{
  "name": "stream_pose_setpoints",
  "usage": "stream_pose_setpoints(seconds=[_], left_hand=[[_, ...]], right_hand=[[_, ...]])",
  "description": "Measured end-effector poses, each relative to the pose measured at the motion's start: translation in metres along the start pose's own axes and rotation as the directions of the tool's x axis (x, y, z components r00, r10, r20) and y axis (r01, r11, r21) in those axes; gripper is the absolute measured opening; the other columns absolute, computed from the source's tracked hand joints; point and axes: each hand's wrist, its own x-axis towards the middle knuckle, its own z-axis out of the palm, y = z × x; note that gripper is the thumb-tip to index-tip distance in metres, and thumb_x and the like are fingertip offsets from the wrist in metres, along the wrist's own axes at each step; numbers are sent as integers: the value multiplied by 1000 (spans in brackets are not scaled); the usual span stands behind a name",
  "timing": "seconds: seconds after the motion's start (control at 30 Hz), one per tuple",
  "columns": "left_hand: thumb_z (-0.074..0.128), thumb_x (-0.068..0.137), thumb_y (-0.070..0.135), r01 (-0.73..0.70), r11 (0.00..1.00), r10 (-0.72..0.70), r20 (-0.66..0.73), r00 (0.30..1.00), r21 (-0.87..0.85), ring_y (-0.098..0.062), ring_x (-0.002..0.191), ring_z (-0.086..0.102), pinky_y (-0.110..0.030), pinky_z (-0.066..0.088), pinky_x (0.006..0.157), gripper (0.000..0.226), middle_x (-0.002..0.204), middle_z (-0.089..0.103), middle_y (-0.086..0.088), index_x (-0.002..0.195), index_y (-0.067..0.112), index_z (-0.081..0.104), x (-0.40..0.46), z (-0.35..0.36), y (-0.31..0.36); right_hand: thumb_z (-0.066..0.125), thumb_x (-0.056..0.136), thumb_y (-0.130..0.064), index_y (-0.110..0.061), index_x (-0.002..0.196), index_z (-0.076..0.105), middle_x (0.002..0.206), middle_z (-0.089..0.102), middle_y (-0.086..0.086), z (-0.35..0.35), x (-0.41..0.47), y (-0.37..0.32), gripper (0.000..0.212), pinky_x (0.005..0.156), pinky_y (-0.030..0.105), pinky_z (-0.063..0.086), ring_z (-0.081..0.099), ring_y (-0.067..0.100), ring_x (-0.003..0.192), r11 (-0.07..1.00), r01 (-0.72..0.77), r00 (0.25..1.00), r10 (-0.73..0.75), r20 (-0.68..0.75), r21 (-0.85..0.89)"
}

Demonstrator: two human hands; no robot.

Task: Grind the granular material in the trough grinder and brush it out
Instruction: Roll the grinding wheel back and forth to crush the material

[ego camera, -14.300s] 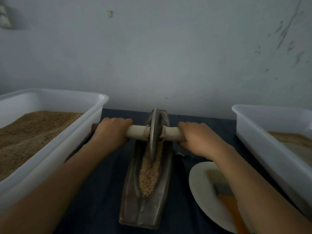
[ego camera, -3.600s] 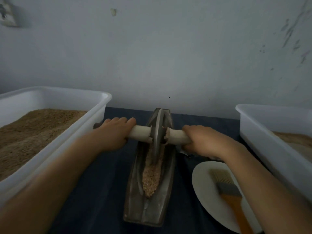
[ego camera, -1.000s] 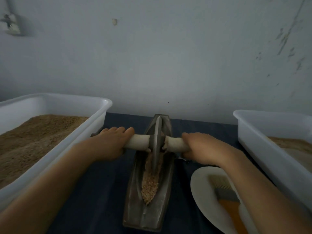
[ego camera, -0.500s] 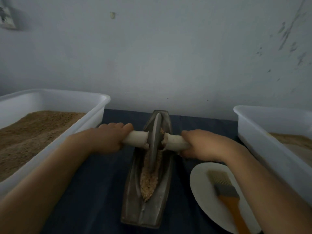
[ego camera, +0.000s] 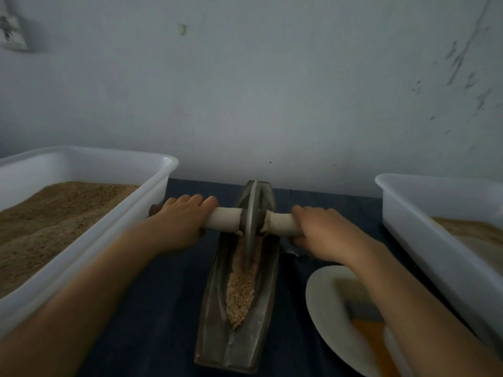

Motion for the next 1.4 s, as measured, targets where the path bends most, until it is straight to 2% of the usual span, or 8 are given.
stream_pose_setpoints(seconds=[0.13, 0.27, 0.4, 0.53, 0.7, 0.93, 1.23, 1.4], left_hand=[[53, 93, 30, -59, 996, 74, 233, 970, -72, -11, 107, 44, -28, 36, 96, 42, 123, 45, 4, 127, 28, 28, -17, -23, 1], [52, 94, 28, -58, 987, 121, 464, 877, -148, -10, 99, 49, -28, 40, 91, 32, 111, 47, 6, 115, 32, 28, -32, -46, 2], [52, 94, 24, -36, 977, 141, 510, 849, -210, -12, 96, 52, -30, 43, 89, 30, 107, 48, 5, 115, 30, 31, -34, -50, 2], [53, 93, 21, -31, 981, 108, 412, 905, -191, -11, 97, 48, -29, 41, 91, 33, 109, 45, 4, 116, 29, 31, -22, -34, 1], [53, 92, 26, 17, 999, -10, 135, 991, -46, -21, 111, 46, -35, 36, 95, 40, 123, 45, -3, 126, 22, 32, -2, -8, 0], [56, 89, 25, 39, 999, -36, -239, 970, 7, -19, 106, 46, -33, 36, 93, 40, 118, 46, -2, 124, 21, 37, 5, 13, 6], [54, 92, 28, -63, 994, 87, 268, 960, -94, -11, 102, 46, -27, 38, 92, 40, 117, 46, 3, 123, 27, 28, -20, -26, 2], [51, 94, 24, -61, 986, 130, 489, 863, -155, -10, 92, 48, -25, 40, 84, 33, 100, 42, 7, 106, 33, 21, -30, -45, 2]], right_hand=[[56, 90, -28, -16, 100, 43, 82, 45, -4, -20, -13, -9, 20, 50, 19, 27, 44, 12, 73, 996, -1, 969, -23, 248, 93], [58, 89, -33, -13, 108, 53, 99, 58, 4, -38, -28, -15, 28, 64, 26, 39, 55, 16, 86, 989, 20, 911, -79, 404, 148], [60, 88, -37, -15, 106, 55, 100, 61, 4, -43, -33, -17, 30, 68, 28, 43, 59, 17, 89, 986, 36, 895, -103, 434, 160], [58, 89, -33, -14, 102, 49, 95, 56, 1, -29, -20, -12, 25, 58, 24, 35, 52, 14, 82, 990, 15, 944, -60, 324, 140], [52, 90, -29, -17, 104, 45, 106, 56, 3, 0, 0, -1, 20, 64, 30, 26, 52, 20, 89, 1000, 14, 999, -15, -47, -21], [51, 90, -30, -16, 107, 45, 107, 55, 3, 18, 10, 4, 23, 68, 32, 22, 50, 23, 97, 993, -44, 961, 12, -278, -109], [56, 90, -28, -14, 101, 46, 85, 50, -3, -24, -15, -9, 21, 52, 21, 30, 47, 10, 72, 994, 6, 956, -37, 292, 106], [60, 87, -37, -15, 107, 54, 101, 60, 4, -40, -29, -15, 30, 70, 31, 45, 59, 19, 90, 991, 23, 893, -79, 443, 130]])
